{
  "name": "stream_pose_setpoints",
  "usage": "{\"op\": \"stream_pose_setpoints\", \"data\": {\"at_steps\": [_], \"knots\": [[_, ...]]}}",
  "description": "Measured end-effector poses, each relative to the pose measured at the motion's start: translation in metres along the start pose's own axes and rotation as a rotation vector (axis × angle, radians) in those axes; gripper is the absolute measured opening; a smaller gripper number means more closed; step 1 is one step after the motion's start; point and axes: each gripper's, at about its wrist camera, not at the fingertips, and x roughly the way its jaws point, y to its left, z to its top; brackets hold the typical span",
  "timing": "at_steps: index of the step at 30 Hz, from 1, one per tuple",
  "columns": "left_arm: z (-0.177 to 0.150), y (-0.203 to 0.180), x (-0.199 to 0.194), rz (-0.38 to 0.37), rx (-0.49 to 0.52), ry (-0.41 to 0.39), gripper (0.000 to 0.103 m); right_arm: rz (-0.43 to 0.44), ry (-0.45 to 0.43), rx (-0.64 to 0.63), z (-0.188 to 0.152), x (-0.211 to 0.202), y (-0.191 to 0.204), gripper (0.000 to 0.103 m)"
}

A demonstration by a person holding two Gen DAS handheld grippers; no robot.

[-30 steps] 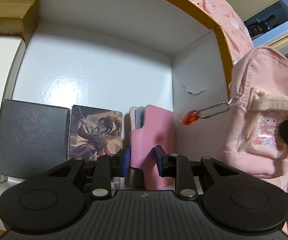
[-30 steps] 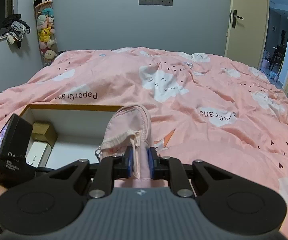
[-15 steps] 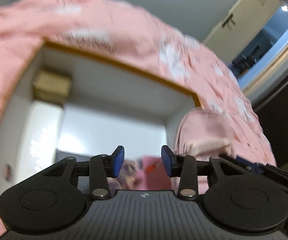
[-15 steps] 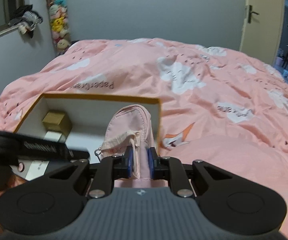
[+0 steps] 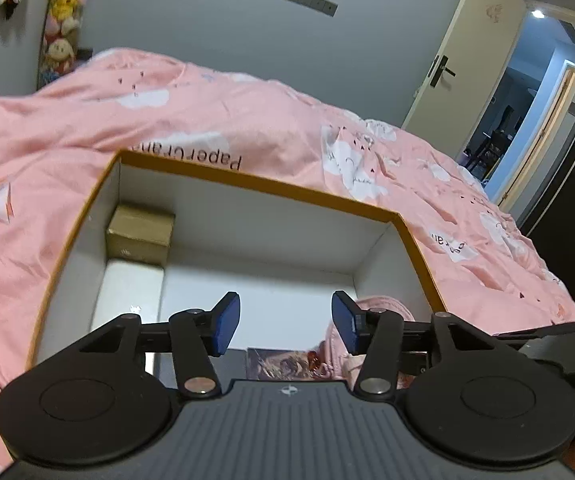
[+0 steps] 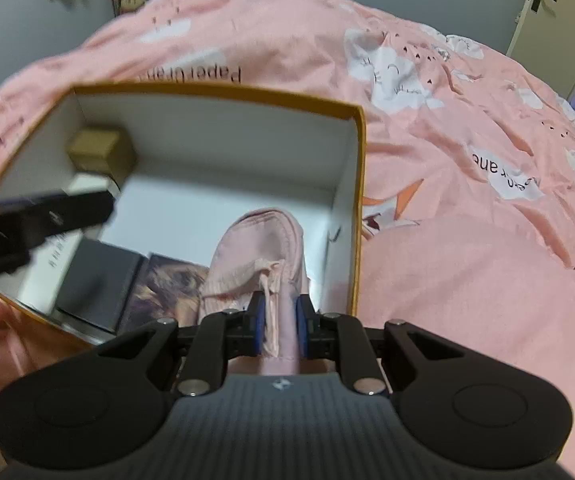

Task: Organize objects
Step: 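Lower the pink card holder into the orange box and open the left gripper, then lower the pink backpack keychain into the orange box and open the right gripper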

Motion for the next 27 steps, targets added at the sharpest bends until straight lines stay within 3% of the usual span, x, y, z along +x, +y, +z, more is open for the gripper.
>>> {"op": "stream_pose_setpoints", "data": {"at_steps": [4, 11, 15, 17, 19, 23, 25, 27], "knots": [[-0.002, 0.0, -0.001, 0.014, 0.011, -0.008, 0.061, -0.019, 0.041, -0.02, 0.004, 0.008, 0.001, 0.018], [-0.003, 0.006, -0.002, -0.001, -0.01, -0.012, 0.061, -0.098, 0.086, -0.161, 0.006, 0.019, 0.019, 0.023], [-0.002, 0.011, -0.002, 0.008, -0.02, -0.01, 0.061, -0.136, 0.069, -0.201, 0.007, 0.011, 0.023, 0.029], [-0.001, 0.013, -0.002, 0.016, -0.021, -0.007, 0.061, -0.153, 0.037, -0.23, 0.008, 0.002, 0.027, 0.039], [-0.001, 0.016, 0.0, 0.024, -0.019, -0.001, 0.061, -0.166, 0.012, -0.27, 0.009, -0.005, 0.031, 0.04], [-0.001, 0.021, 0.005, 0.063, 0.0, 0.027, 0.06, -0.152, -0.018, -0.302, 0.015, -0.014, 0.036, 0.037], [0.0, 0.027, 0.008, 0.073, -0.023, 0.049, 0.06, -0.103, -0.007, -0.269, 0.02, -0.012, 0.032, 0.019], [0.0, 0.033, 0.011, 0.068, -0.043, 0.076, 0.058, -0.055, 0.007, -0.232, 0.022, -0.007, 0.028, 0.014]]}}
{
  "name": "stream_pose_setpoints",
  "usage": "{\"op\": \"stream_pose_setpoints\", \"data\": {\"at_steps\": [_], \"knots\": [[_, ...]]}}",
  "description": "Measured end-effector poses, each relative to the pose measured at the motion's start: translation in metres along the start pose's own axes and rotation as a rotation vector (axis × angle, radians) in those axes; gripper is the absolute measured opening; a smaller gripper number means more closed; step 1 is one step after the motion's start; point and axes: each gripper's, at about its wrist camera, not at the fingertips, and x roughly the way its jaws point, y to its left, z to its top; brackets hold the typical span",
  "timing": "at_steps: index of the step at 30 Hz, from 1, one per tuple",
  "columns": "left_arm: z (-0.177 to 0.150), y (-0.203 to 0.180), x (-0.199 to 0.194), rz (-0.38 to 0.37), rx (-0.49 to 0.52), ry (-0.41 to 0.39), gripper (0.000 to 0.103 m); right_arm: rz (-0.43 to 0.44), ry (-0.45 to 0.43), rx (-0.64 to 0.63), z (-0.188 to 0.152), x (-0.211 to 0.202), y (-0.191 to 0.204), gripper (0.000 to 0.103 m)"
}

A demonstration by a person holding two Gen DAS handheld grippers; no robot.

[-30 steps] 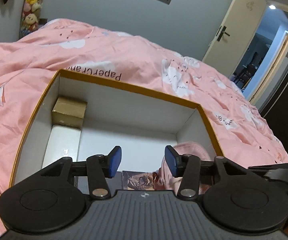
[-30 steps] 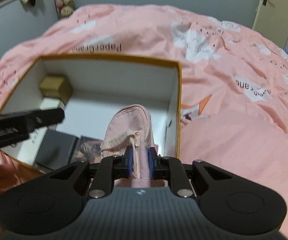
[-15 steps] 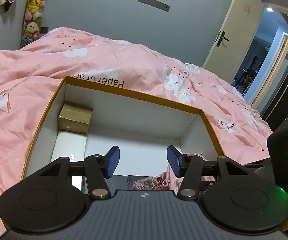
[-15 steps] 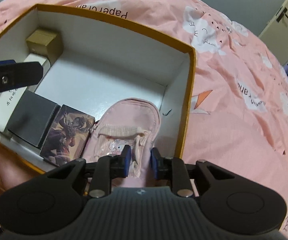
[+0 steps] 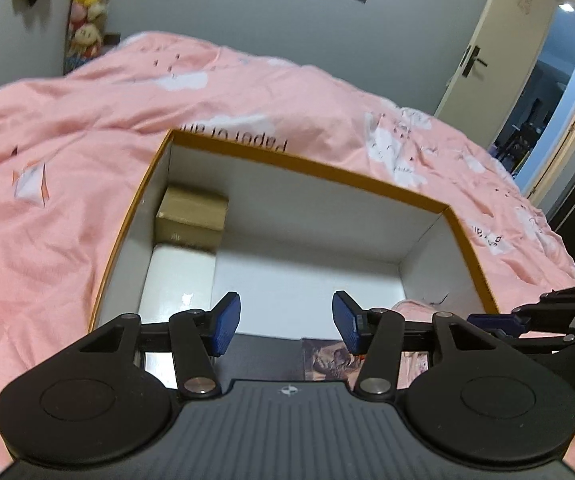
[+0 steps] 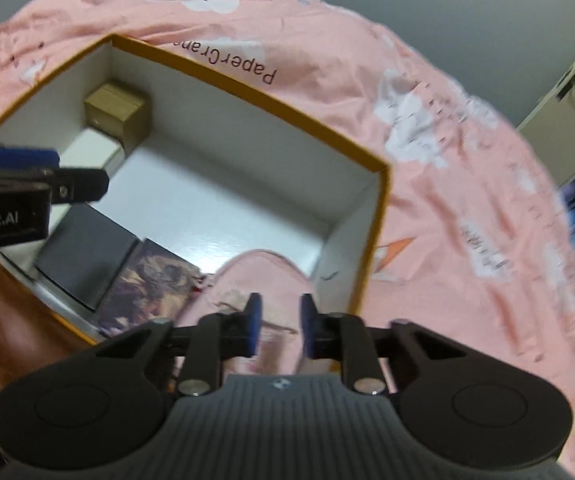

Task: Organize objects
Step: 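Lower the pink backpack keychain into the orange box and open the right gripper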

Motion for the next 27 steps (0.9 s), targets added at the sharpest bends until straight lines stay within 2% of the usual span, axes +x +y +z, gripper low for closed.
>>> {"op": "stream_pose_setpoints", "data": {"at_steps": [1, 4, 8, 11, 14, 20, 23, 25, 27], "knots": [[-0.001, 0.002, 0.002, -0.007, -0.008, 0.011, 0.058, 0.004, 0.004, 0.009, 0.0, 0.003, 0.001, 0.011], [-0.002, 0.003, 0.004, -0.028, -0.009, 0.032, 0.055, 0.025, 0.043, 0.033, -0.002, 0.017, 0.001, 0.011], [-0.003, 0.003, 0.006, -0.063, -0.009, 0.057, 0.05, 0.107, 0.106, 0.098, -0.011, 0.035, -0.002, 0.01], [-0.001, 0.003, 0.005, -0.08, -0.01, 0.081, 0.04, 0.114, 0.112, 0.131, -0.016, 0.039, -0.003, 0.008], [0.005, 0.0, -0.007, -0.114, -0.007, 0.073, 0.037, 0.114, 0.05, 0.148, -0.016, 0.02, -0.003, 0.008], [0.007, -0.016, -0.049, -0.17, 0.077, 0.06, 0.026, 0.141, -0.168, 0.169, -0.031, -0.046, -0.005, 0.013], [0.0, -0.021, -0.069, -0.194, 0.115, 0.081, 0.019, 0.178, -0.213, 0.199, -0.046, -0.073, -0.004, 0.022], [-0.009, -0.023, -0.084, -0.196, 0.14, 0.103, 0.011, 0.209, -0.231, 0.215, -0.056, -0.086, 0.0, 0.033], [-0.016, -0.024, -0.096, -0.199, 0.159, 0.122, 0.007, 0.213, -0.248, 0.211, -0.069, -0.1, 0.008, 0.04]]}}
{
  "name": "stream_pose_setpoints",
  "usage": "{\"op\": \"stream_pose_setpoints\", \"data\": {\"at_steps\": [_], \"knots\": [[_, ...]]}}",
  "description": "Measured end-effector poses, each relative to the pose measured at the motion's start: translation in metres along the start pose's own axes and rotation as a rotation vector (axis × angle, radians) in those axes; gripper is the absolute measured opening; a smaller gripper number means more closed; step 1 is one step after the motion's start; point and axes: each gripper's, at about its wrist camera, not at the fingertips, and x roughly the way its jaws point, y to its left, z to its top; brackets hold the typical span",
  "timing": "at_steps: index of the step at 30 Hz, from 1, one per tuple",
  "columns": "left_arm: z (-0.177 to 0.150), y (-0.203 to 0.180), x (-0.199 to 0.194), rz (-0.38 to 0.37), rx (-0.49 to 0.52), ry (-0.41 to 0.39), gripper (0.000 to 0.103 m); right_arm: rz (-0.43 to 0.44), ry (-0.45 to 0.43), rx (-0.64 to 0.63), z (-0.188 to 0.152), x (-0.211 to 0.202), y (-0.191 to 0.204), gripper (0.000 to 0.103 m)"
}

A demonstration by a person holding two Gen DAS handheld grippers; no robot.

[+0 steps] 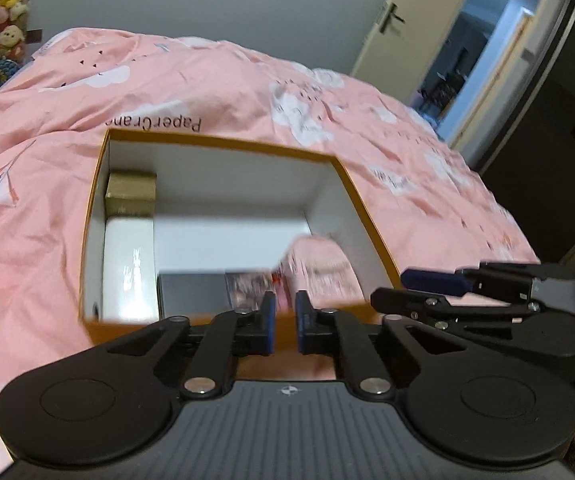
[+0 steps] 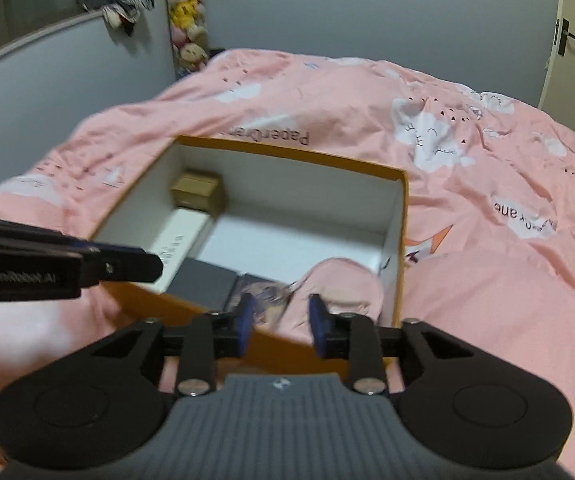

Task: Organize objects
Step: 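Lower the pink backpack keychain into the orange box and open the right gripper, then grasp the white panda plush with the left gripper while the right grasps the brown dog plush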

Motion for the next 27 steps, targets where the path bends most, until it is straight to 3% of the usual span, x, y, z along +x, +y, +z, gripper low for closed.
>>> {"op": "stream_pose_setpoints", "data": {"at_steps": [5, 8, 11, 13, 16, 18, 22, 27], "knots": [[-0.027, -0.012, -0.023, -0.028, 0.052, 0.064, 0.003, 0.048, 0.038, 0.021, -0.032, -0.022, 0.01, 0.042], [-0.043, -0.017, -0.028, -0.03, 0.062, 0.102, 0.003, 0.102, 0.109, 0.102, -0.055, -0.025, 0.008, 0.05], [-0.055, -0.024, -0.027, -0.005, 0.098, 0.152, 0.02, 0.131, 0.169, 0.162, -0.076, -0.028, 0.008, 0.052], [-0.063, -0.028, -0.026, 0.004, 0.113, 0.186, 0.046, 0.132, 0.204, 0.183, -0.088, -0.03, 0.01, 0.06], [-0.076, -0.032, -0.026, 0.007, 0.112, 0.229, 0.059, 0.132, 0.255, 0.18, -0.099, -0.029, 0.015, 0.065], [-0.085, -0.032, -0.025, 0.019, 0.1, 0.264, 0.065, 0.133, 0.288, 0.173, -0.105, -0.027, 0.019, 0.065], [-0.102, -0.026, -0.016, 0.064, 0.107, 0.359, 0.067, 0.15, 0.349, 0.168, -0.114, -0.016, 0.024, 0.065], [-0.114, -0.013, 0.006, 0.023, 0.049, 0.452, 0.067, 0.154, 0.382, 0.148, -0.12, -0.002, 0.027, 0.059]]}}
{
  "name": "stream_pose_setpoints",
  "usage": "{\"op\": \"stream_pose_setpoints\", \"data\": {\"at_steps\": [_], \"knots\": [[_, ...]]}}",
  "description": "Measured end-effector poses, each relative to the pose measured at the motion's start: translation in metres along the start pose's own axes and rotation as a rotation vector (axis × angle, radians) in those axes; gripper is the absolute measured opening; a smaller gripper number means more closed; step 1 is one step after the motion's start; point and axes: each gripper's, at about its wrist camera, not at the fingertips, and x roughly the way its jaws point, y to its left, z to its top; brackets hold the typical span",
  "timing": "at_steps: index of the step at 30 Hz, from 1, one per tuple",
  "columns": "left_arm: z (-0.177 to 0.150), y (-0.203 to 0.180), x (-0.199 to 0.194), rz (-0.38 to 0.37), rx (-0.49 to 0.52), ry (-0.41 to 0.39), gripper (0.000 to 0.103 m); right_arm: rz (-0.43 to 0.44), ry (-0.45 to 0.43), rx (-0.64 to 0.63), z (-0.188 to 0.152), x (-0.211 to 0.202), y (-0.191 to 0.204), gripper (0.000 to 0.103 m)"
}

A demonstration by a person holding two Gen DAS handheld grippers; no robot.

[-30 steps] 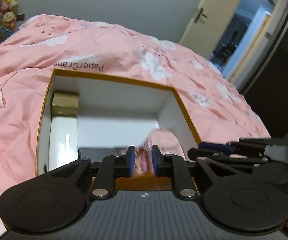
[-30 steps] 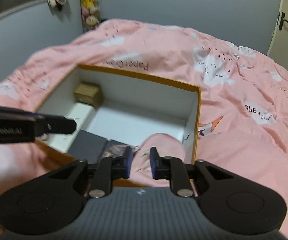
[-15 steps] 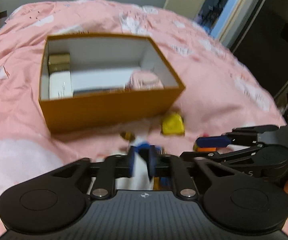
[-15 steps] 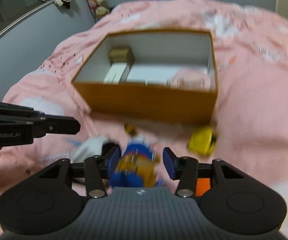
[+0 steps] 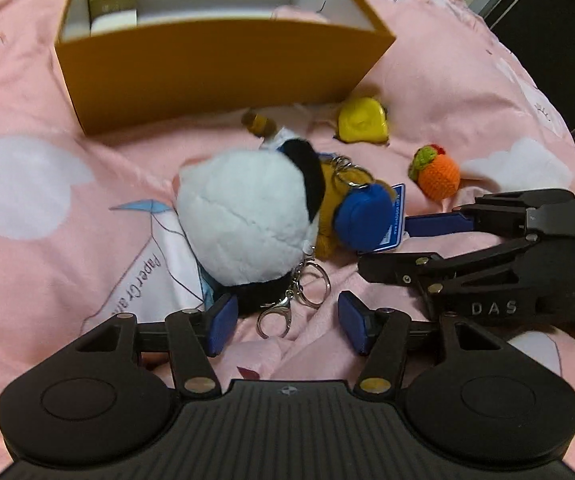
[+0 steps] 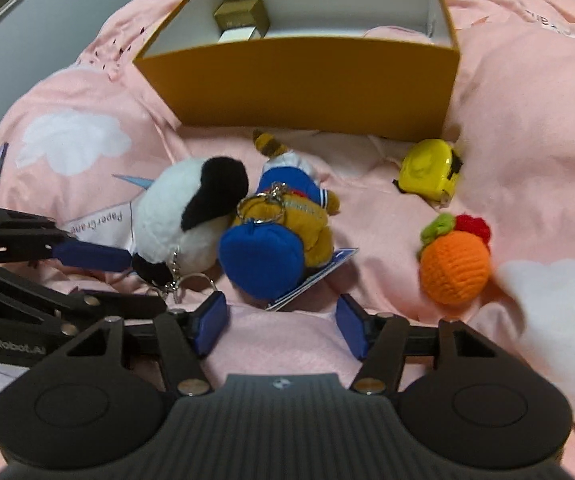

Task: Organize objects
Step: 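Grasp the white panda plush with the left gripper while the right grasps the brown dog plush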

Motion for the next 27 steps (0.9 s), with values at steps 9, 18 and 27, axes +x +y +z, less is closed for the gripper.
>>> {"op": "stream_pose_setpoints", "data": {"at_steps": [9, 18, 27], "knots": [[0.006, 0.001, -0.009, 0.012, 0.024, -0.078, 0.056, -0.023, -0.078, -0.051, 0.005, -0.003, 0.006, 0.032], [0.033, 0.013, -0.024, 0.001, -0.013, -0.267, 0.056, -0.113, -0.236, -0.127, 0.038, -0.01, 0.014, 0.031], [0.05, 0.037, -0.007, 0.018, -0.104, -0.346, 0.056, -0.159, -0.314, -0.07, 0.06, 0.004, 0.004, 0.031]]}}
